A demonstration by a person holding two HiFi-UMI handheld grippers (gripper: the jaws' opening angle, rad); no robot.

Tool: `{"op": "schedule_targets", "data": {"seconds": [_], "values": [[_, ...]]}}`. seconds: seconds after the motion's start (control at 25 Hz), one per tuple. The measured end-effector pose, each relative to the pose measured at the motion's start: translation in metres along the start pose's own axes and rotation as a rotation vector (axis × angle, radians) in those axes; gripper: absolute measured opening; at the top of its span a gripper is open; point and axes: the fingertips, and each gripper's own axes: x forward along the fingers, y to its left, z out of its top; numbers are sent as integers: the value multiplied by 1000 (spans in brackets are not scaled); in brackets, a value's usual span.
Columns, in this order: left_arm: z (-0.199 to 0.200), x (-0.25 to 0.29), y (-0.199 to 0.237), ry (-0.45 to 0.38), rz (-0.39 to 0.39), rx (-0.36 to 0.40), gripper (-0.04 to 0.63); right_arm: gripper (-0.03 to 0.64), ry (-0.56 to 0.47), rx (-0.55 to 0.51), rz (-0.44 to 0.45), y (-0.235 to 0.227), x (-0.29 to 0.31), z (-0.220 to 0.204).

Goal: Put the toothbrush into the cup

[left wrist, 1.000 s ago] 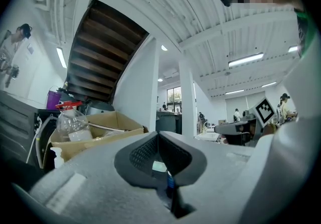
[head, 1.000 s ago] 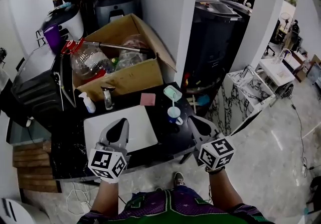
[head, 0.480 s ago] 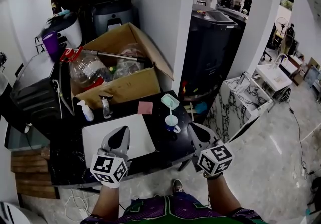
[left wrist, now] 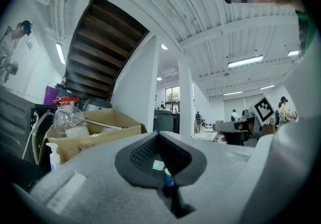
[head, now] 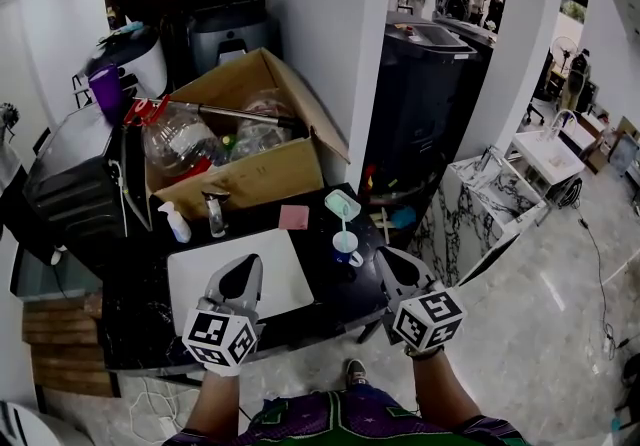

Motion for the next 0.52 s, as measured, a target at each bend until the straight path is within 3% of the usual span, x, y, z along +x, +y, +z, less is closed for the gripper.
{"op": "schedule_targets", "data": {"seconds": [0.52], "values": [[-2, -3, -3, 0, -22, 3, 17, 2, 6, 4, -7, 3, -2, -3]]}}
